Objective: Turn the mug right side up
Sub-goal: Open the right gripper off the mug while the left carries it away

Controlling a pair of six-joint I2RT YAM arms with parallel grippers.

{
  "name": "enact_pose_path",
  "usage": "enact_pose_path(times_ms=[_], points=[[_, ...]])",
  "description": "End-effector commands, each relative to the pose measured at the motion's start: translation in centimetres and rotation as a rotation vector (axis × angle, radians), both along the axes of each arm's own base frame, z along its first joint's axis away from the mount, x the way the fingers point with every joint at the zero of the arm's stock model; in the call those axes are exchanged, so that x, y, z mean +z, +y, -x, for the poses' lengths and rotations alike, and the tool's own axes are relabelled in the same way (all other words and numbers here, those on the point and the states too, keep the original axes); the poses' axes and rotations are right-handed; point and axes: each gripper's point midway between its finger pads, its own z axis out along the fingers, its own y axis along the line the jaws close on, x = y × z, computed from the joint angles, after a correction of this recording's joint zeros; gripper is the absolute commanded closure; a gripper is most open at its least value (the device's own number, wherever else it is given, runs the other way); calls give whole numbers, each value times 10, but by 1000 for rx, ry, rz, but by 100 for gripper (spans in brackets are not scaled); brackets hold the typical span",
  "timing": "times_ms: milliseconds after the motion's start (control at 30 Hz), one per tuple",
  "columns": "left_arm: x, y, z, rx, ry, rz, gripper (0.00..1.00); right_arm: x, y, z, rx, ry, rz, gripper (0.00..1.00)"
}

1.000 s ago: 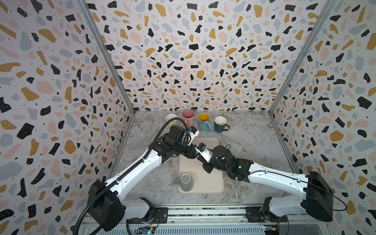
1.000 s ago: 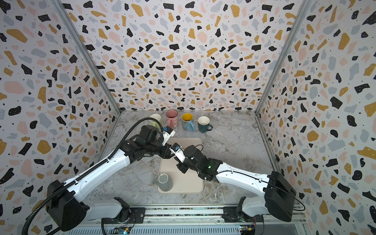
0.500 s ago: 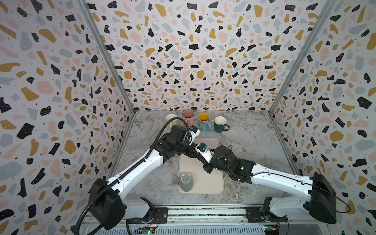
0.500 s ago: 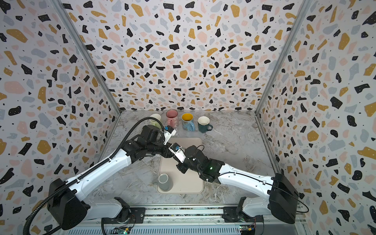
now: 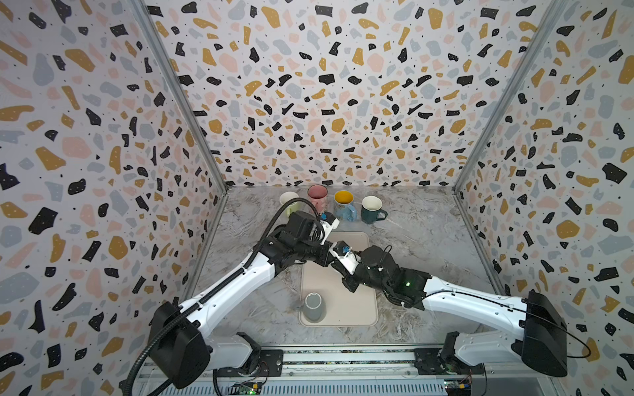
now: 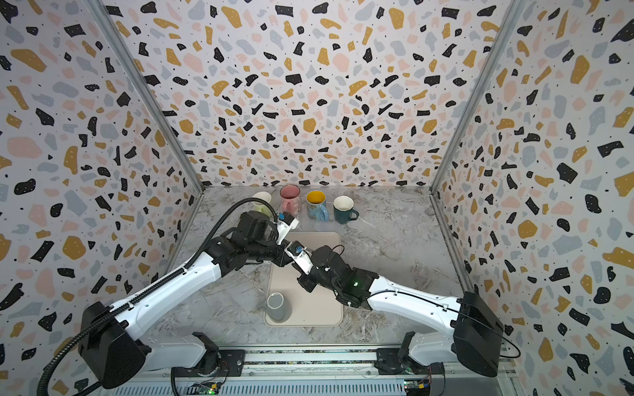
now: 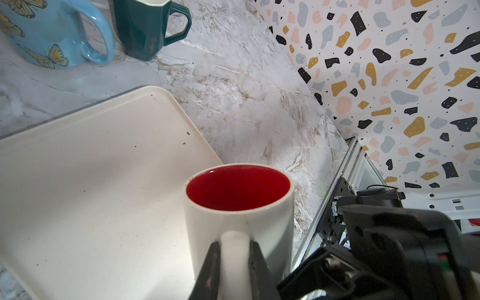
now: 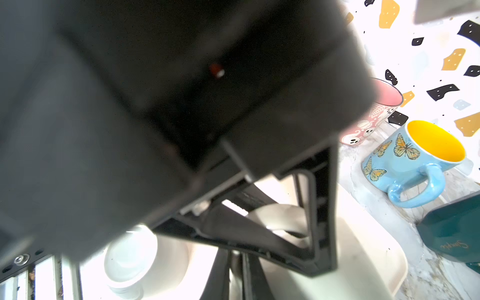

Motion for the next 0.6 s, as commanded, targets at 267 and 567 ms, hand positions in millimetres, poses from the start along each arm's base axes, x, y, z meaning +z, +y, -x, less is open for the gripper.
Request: enact_pose_path(times_ms=[267,567], points=[[5,7,-10,67,-53,3,100,62,2,3,23,-117,-145,81],[24,5,-25,119,-110,40,100,60,-5,8,29,-99,-133,54]])
